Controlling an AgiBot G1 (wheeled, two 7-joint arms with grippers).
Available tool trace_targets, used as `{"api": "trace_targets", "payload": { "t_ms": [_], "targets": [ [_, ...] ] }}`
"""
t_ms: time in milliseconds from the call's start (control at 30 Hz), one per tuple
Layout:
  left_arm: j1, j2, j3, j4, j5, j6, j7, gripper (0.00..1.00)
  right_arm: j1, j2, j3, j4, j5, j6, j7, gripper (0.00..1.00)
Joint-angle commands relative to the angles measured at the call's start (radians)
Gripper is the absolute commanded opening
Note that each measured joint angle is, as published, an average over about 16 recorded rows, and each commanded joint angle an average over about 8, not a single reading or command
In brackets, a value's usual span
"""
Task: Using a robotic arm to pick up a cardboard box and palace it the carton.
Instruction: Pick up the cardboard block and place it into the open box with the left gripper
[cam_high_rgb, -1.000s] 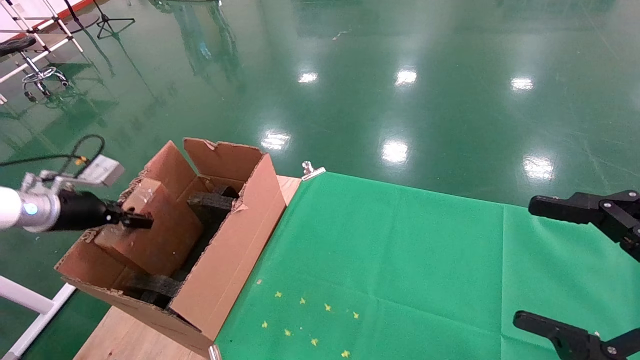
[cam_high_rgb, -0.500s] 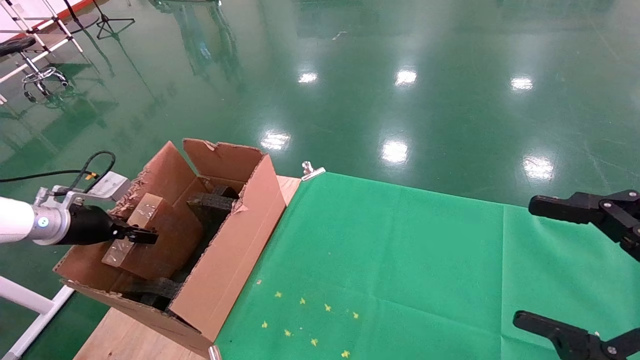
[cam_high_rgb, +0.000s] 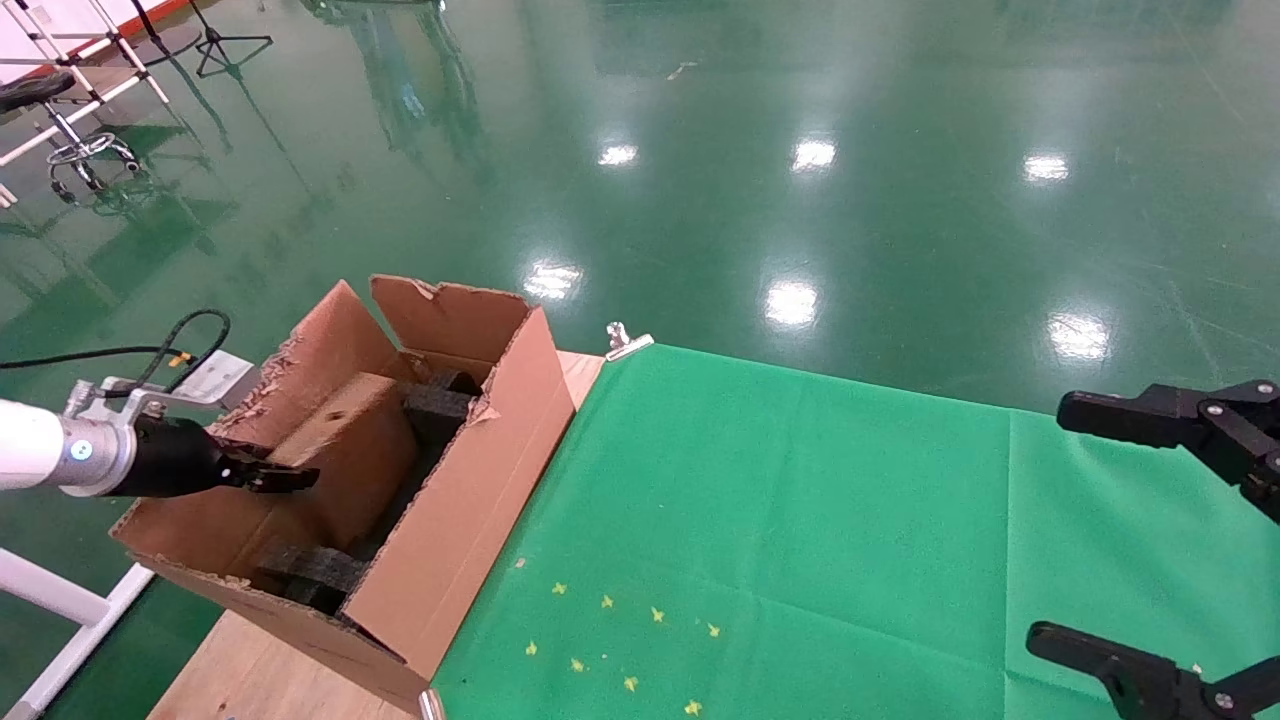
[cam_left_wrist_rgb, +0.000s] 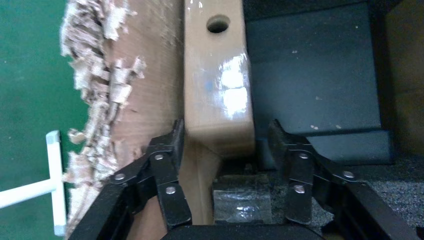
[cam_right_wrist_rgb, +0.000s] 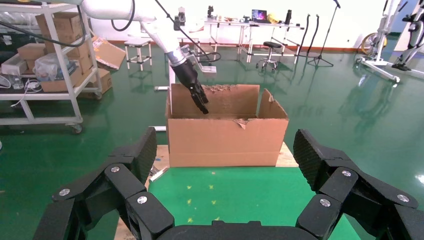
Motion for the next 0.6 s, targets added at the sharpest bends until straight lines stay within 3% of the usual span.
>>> {"api": "trace_targets", "payload": {
  "t_ms": [33,367,600],
  "targets": [
    [0.000,-0.001,0.000,0.000,0.002,0.002,0.000,1.00,0.000,0.000,0.000,0.000,0.000,0.000,0.000,1.00],
    [-0.035,-0.013,-0.007,-0.028,-0.010,0.008,0.011,1.00,0.000,0.000,0.000,0.000,0.000,0.000,0.000,1.00],
    [-0.133,-0.090,-0.050,-0.114,-0.071,0.089,0.051,1.00,0.000,0.000,0.000,0.000,0.000,0.000,0.000,1.00]
  ]
}}
